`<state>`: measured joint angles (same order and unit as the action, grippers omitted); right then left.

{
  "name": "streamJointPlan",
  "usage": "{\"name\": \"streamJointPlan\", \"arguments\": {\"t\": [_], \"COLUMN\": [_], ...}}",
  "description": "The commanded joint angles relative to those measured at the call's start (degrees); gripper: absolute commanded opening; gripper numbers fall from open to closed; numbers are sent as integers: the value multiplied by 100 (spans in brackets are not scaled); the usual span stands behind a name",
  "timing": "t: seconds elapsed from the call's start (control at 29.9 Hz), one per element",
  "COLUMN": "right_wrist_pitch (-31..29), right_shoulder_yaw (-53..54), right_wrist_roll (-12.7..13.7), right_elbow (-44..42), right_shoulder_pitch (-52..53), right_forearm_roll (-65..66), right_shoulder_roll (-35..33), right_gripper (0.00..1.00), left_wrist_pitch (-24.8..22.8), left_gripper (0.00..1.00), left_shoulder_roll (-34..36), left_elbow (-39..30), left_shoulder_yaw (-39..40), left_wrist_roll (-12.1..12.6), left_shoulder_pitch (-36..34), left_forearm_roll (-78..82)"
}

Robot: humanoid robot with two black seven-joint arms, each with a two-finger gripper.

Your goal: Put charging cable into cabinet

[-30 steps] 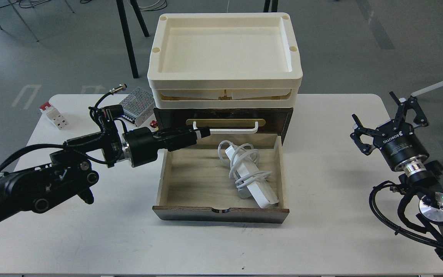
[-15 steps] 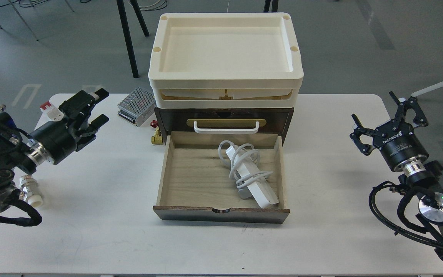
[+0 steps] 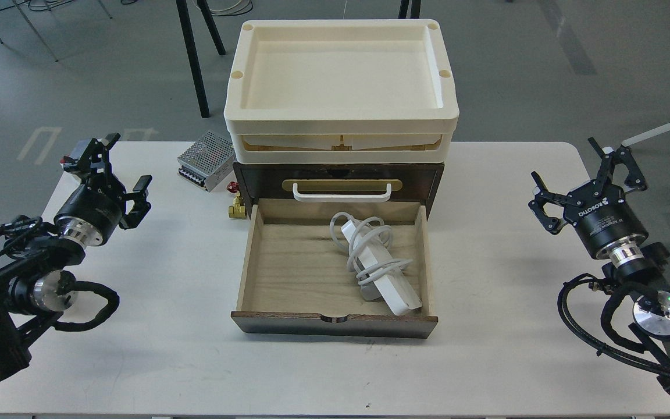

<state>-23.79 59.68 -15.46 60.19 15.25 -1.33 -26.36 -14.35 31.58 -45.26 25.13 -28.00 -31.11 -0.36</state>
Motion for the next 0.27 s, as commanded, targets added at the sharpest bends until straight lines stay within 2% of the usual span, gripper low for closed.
{"name": "streamJointPlan", "arguments": {"t": [0.0, 0.23], "right_wrist_pitch": [-3, -3], "right_shoulder_yaw": [0, 0], "right_wrist_roll": [-1, -1], "right_elbow": [1, 1], "right_shoulder_pitch": [-4, -4], "right_forearm_roll": [1, 1], "right_shoulder_roll": [0, 0], "right_gripper": [99, 99], "left_wrist_pitch": [-595, -675], "left_gripper": [99, 99], "left_shoulder_roll": [-424, -407], "left_elbow": [675, 711], "left_shoulder_yaw": [220, 211], "left_wrist_roll": [0, 0], "left_shoulder_pitch": [-9, -1], "left_forearm_roll": [-8, 1]}}
